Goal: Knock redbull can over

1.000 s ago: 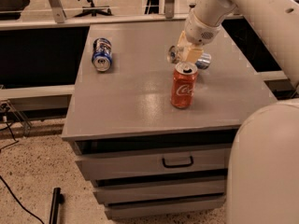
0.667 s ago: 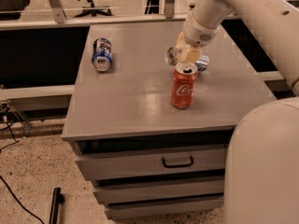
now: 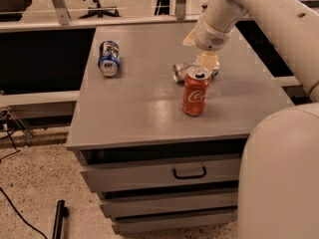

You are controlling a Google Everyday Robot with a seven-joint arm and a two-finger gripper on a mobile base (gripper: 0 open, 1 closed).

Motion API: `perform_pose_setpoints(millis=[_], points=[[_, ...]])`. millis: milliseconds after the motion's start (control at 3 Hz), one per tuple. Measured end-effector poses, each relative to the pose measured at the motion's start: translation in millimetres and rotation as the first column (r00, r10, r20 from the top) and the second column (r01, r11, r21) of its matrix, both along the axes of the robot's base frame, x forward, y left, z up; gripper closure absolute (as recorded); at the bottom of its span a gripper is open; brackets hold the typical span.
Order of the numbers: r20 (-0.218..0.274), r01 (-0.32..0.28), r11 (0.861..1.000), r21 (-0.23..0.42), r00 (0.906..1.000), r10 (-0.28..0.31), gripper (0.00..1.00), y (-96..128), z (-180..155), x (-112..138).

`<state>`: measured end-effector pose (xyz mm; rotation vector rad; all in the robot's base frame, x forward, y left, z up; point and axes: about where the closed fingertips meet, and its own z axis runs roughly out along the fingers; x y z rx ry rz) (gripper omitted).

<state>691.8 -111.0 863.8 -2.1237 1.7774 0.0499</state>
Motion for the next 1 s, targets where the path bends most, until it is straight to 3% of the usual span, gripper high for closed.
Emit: perform_pose_setpoints(millis=[333,1000], points=[[-0.006,-0.004,1.000,0.018,1.0000,0.004,0.00,-1.2,-1.5,0.8],[0.014,0.052,0.992,0.113,0.9984,-0.054,0.00,-47.6,10.2,-2.4]])
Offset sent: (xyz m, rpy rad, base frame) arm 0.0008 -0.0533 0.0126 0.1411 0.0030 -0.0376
